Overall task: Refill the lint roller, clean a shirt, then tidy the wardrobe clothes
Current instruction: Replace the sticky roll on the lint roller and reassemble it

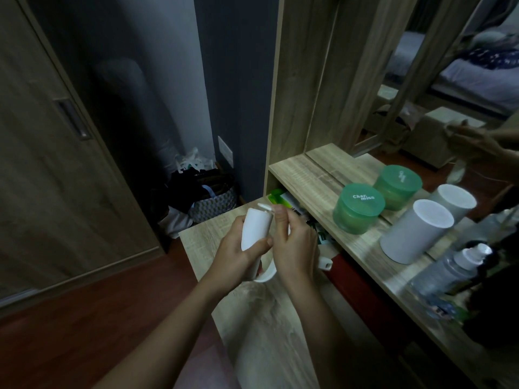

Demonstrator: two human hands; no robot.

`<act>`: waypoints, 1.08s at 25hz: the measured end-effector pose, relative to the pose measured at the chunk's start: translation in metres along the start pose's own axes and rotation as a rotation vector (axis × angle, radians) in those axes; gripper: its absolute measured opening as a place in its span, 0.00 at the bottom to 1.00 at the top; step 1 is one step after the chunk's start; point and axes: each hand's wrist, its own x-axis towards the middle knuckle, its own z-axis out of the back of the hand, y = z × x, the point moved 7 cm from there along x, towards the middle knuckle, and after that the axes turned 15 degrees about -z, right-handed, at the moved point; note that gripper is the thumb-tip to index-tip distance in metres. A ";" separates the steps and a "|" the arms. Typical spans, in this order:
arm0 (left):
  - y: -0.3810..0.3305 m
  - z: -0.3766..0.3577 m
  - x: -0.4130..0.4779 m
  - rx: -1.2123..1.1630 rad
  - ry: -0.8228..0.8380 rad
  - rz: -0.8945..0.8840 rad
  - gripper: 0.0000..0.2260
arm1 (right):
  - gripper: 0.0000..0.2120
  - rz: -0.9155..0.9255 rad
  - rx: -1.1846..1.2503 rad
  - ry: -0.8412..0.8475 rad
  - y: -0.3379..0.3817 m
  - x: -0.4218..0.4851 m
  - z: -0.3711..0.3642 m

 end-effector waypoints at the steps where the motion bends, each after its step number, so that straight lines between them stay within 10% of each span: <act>1: 0.001 0.000 0.000 -0.001 -0.001 0.005 0.21 | 0.17 0.003 0.016 0.015 -0.001 0.001 0.000; 27: -0.013 0.008 -0.001 0.159 0.145 -0.113 0.18 | 0.13 0.128 0.187 0.160 -0.004 0.005 0.001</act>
